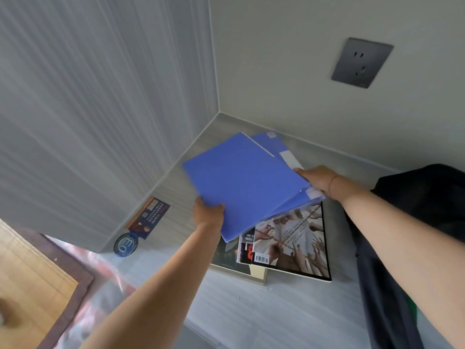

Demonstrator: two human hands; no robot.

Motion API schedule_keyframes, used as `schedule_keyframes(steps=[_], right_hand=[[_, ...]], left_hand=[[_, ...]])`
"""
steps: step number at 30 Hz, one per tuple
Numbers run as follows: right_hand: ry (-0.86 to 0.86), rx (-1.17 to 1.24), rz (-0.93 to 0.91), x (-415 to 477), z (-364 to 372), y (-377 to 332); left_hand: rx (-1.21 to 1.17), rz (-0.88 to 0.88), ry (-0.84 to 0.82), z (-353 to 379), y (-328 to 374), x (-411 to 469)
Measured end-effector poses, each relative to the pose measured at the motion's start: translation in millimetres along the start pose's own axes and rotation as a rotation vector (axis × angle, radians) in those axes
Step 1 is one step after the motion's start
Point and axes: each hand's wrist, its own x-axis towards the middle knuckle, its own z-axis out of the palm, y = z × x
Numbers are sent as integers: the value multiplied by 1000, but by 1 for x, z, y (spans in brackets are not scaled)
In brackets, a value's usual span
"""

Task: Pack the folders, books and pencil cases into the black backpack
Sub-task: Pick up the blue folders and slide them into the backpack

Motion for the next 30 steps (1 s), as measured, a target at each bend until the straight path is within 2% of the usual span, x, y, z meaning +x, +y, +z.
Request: schedule_keyframes(steps=[2,4,6,8,12,18,20,26,30], right_hand=[[-128,353,29,-16,3,13],[-246,580,18,-26,7,27],[-251,584,-20,-30,12,36],[-179,569,-75,-36,16,41],[-230,752,42,-56,21,59],[-319,928,142,-88,20,84],[-318,927,145,-98,20,85],[-247,1020,158,-123,22,77],[-216,1084,82,-135,21,68]], left_hand=[[-34,0,-47,-1,0,-5],[-28,6,-105,-1,-1,-6],[-13,5,-172,-2,1,-9],[-33,-22,-225,-2,4,-15],[-56,-64,-300,-1,8,-22],[-24,-193,-213,-6,18,-29],[-37,-218,-267,-13,18,-34],[-45,-9,-331,-27,45,-39],[1,67,-336,-43,71,-48]])
